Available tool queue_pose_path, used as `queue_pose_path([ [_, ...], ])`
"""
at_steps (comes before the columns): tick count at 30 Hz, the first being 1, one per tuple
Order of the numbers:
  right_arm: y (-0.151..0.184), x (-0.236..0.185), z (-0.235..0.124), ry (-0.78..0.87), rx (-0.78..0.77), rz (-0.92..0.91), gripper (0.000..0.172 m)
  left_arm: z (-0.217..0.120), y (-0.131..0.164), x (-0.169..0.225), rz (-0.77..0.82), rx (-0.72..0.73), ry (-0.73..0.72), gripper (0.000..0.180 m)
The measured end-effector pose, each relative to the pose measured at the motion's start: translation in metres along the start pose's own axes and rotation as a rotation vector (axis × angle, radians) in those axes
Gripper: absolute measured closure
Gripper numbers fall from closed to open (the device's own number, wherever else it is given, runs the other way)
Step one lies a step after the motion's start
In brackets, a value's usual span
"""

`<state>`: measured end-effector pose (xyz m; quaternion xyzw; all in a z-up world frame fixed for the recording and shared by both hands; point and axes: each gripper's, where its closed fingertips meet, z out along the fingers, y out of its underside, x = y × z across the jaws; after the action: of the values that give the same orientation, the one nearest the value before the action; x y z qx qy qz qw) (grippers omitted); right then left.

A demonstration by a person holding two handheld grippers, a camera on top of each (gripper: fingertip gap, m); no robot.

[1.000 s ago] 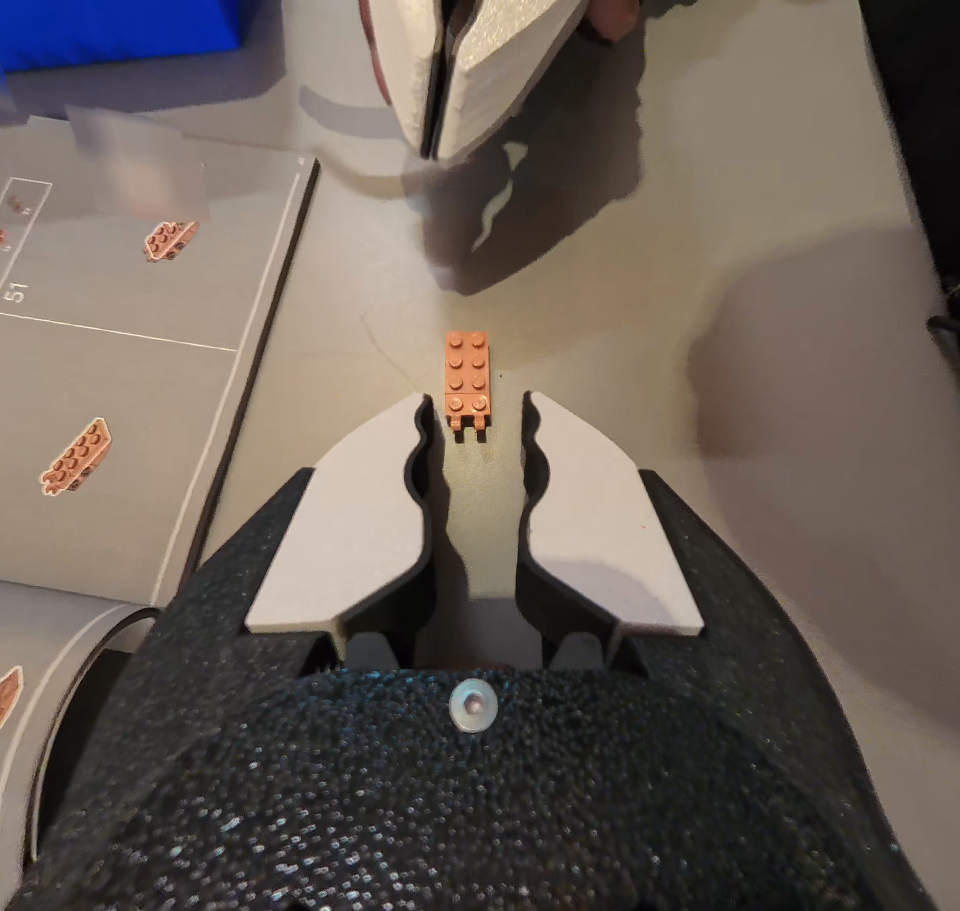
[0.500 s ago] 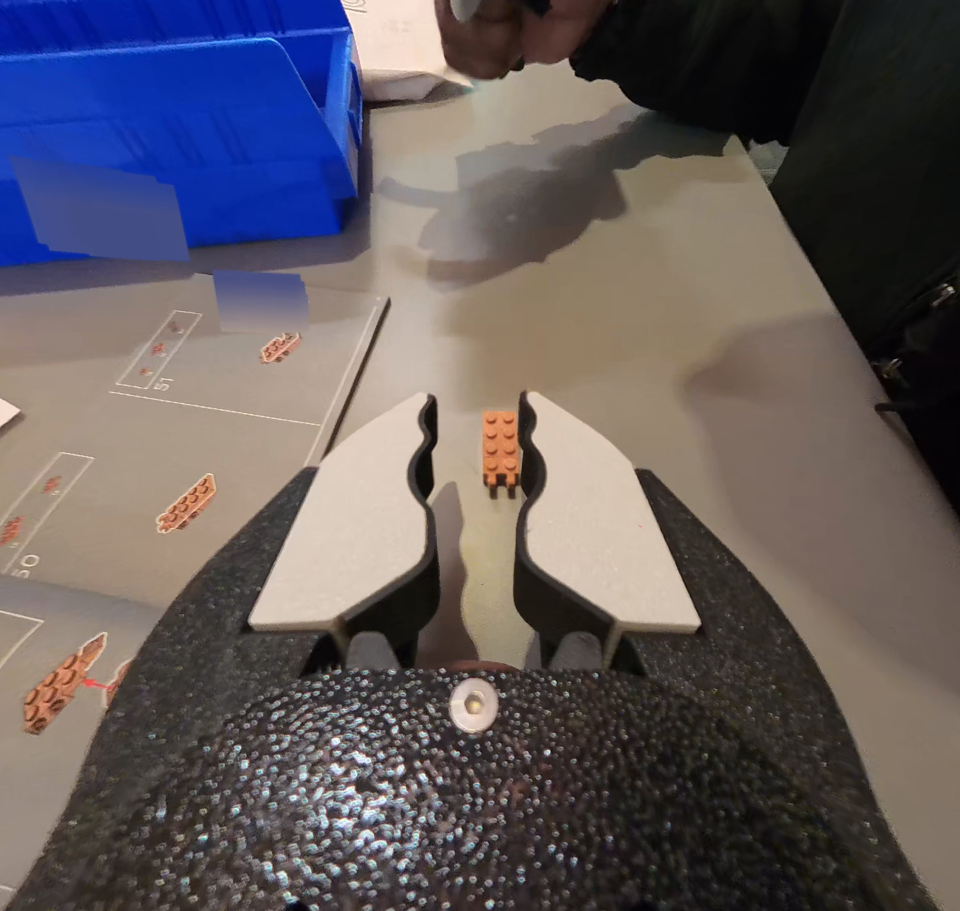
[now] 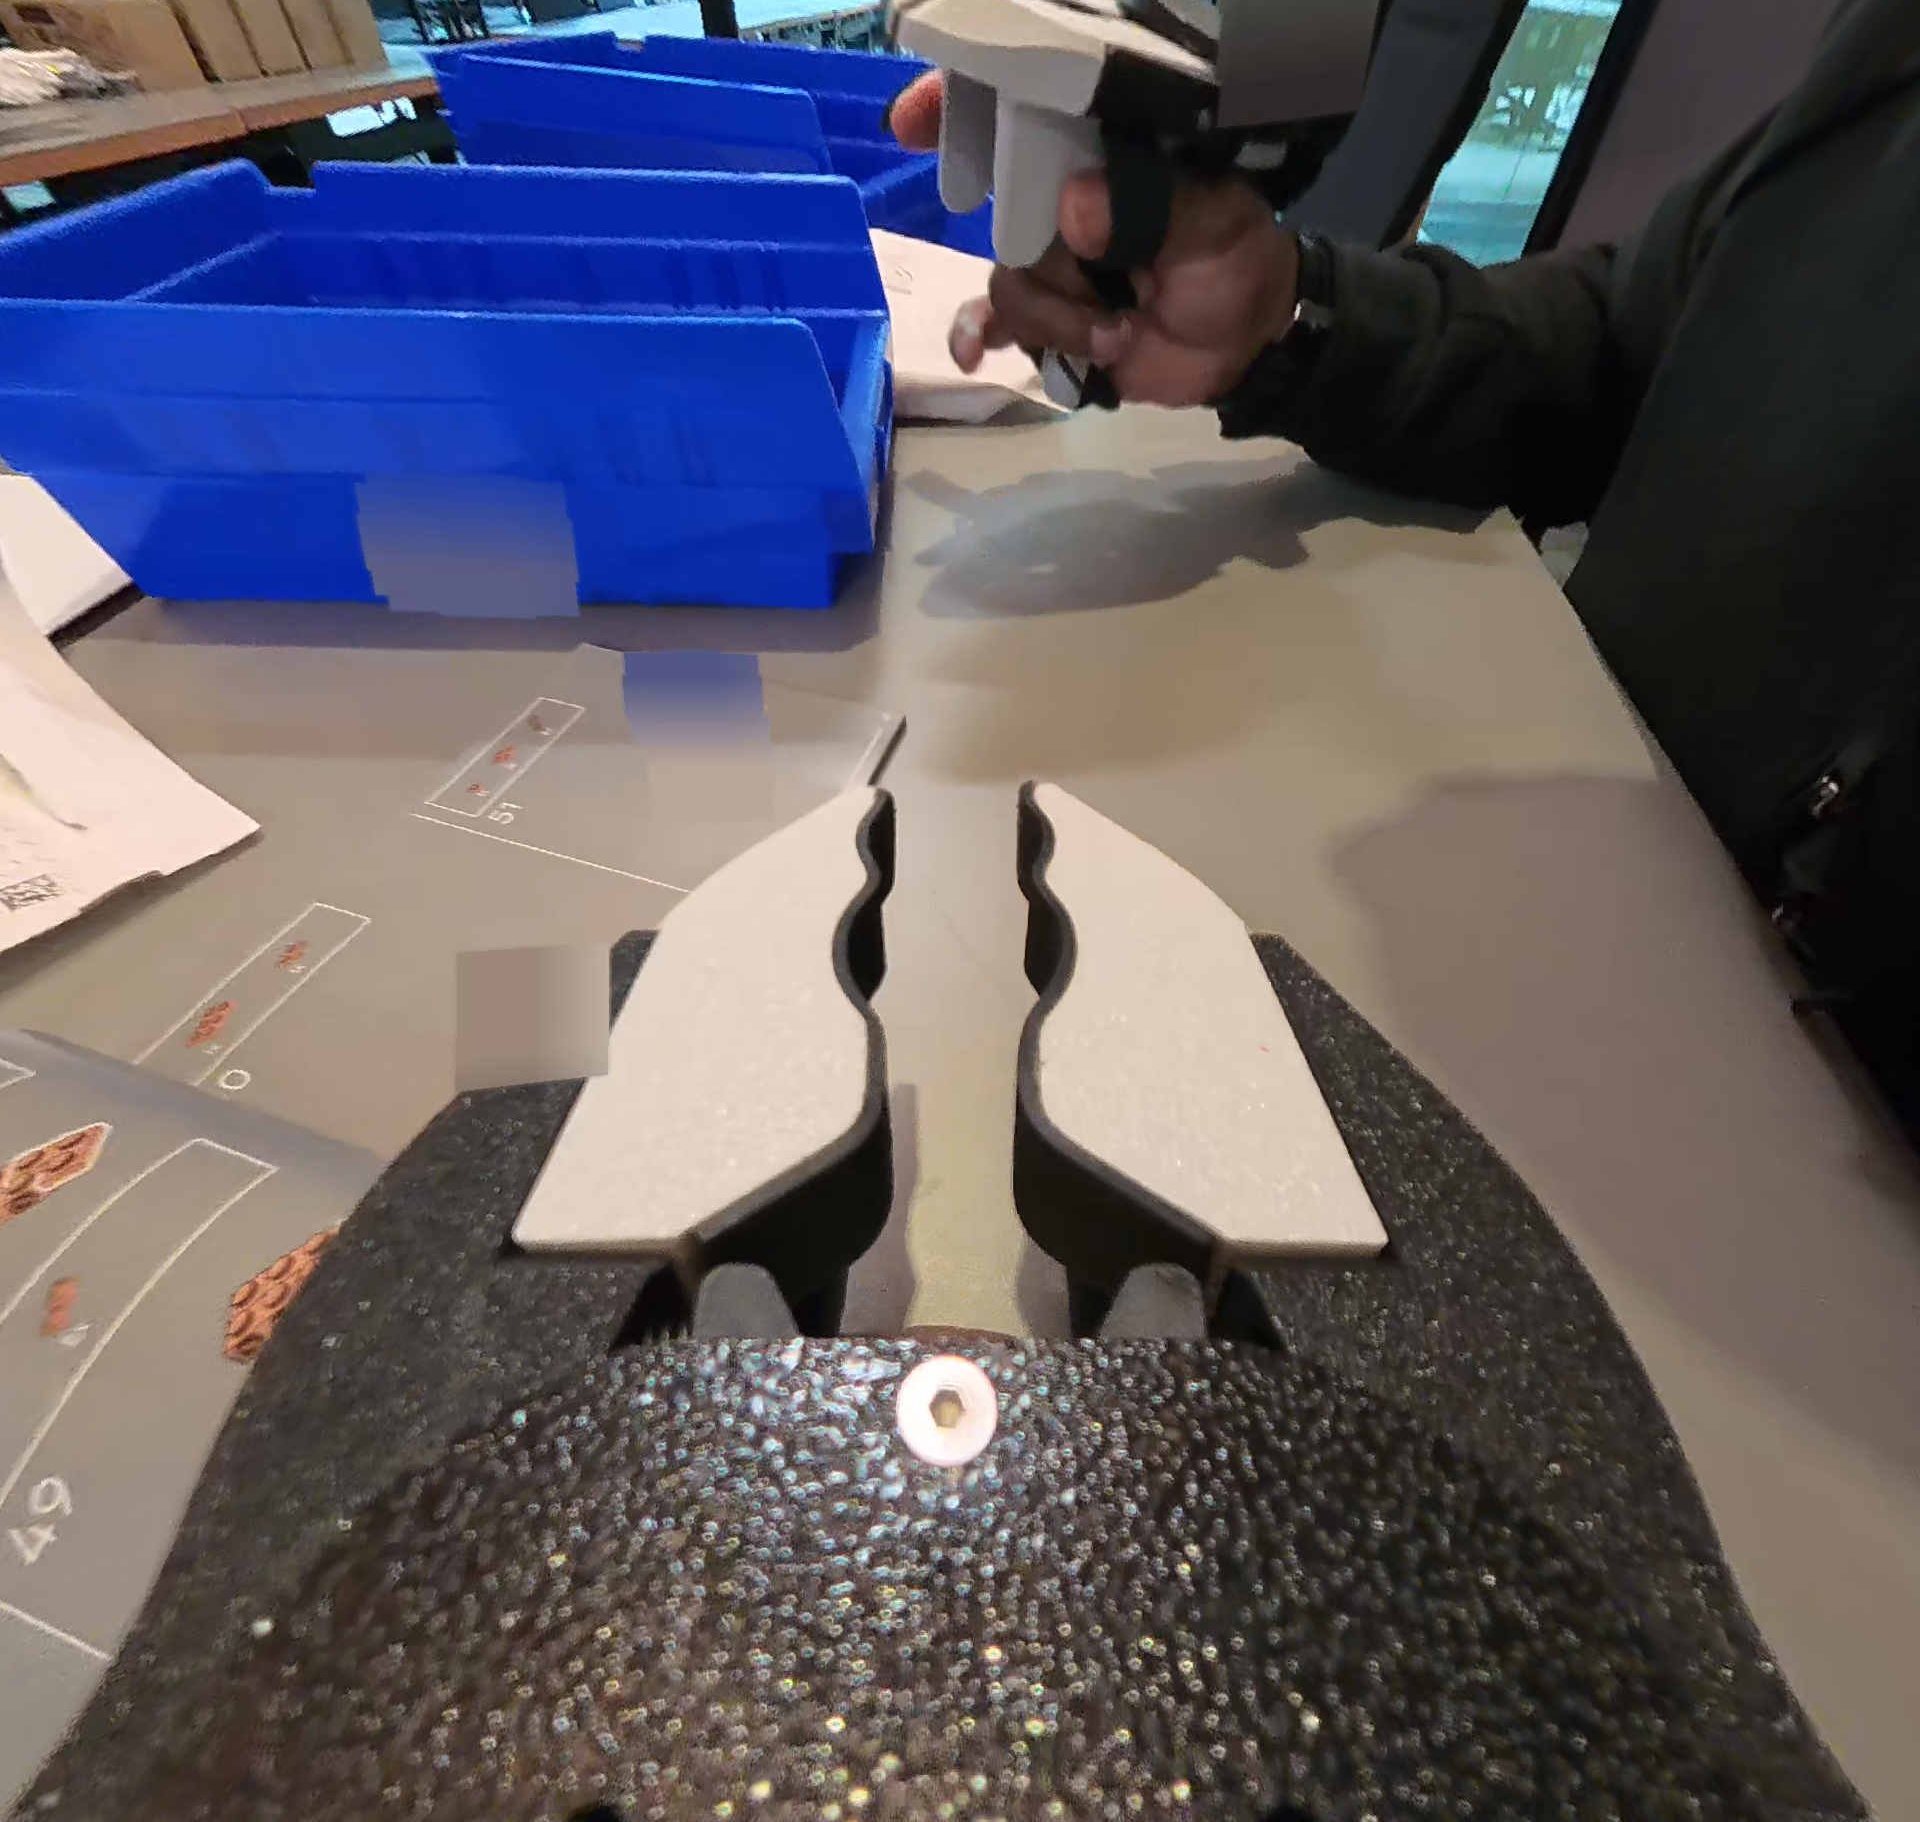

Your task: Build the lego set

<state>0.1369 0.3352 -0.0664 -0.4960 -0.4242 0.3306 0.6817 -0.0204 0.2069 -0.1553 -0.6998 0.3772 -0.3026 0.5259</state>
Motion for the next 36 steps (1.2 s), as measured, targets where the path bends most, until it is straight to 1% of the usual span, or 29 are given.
queue_pose_path([
  [4, 0.002, 0.000, -0.003, -0.012, 0.009, 0.041, 0.171, -0.004, -0.006, -0.004, -0.016, 0.051, -0.015, 0.161],
  [11, 0.021, 0.010, -0.004, 0.019, -0.101, 0.060, 0.172, -0.008, -0.010, -0.009, -0.036, 0.086, -0.041, 0.164],
  [15, 0.030, 0.016, -0.006, 0.032, -0.144, 0.050, 0.172, -0.008, -0.009, -0.012, -0.047, 0.080, -0.054, 0.163],
  [23, 0.037, 0.029, -0.012, 0.077, -0.180, 0.055, 0.172, -0.007, -0.007, -0.013, -0.061, 0.064, -0.065, 0.160],
  [26, 0.044, 0.032, -0.012, 0.090, -0.216, 0.048, 0.172, -0.005, -0.005, -0.014, -0.059, 0.050, -0.070, 0.160],
  [31, 0.057, 0.032, -0.011, 0.093, -0.292, 0.068, 0.172, -0.002, -0.002, -0.013, -0.058, 0.018, -0.066, 0.165],
  [36, 0.070, 0.033, -0.007, 0.011, -0.427, 0.076, 0.171, 0.002, 0.003, -0.012, -0.046, -0.020, -0.062, 0.166],
])
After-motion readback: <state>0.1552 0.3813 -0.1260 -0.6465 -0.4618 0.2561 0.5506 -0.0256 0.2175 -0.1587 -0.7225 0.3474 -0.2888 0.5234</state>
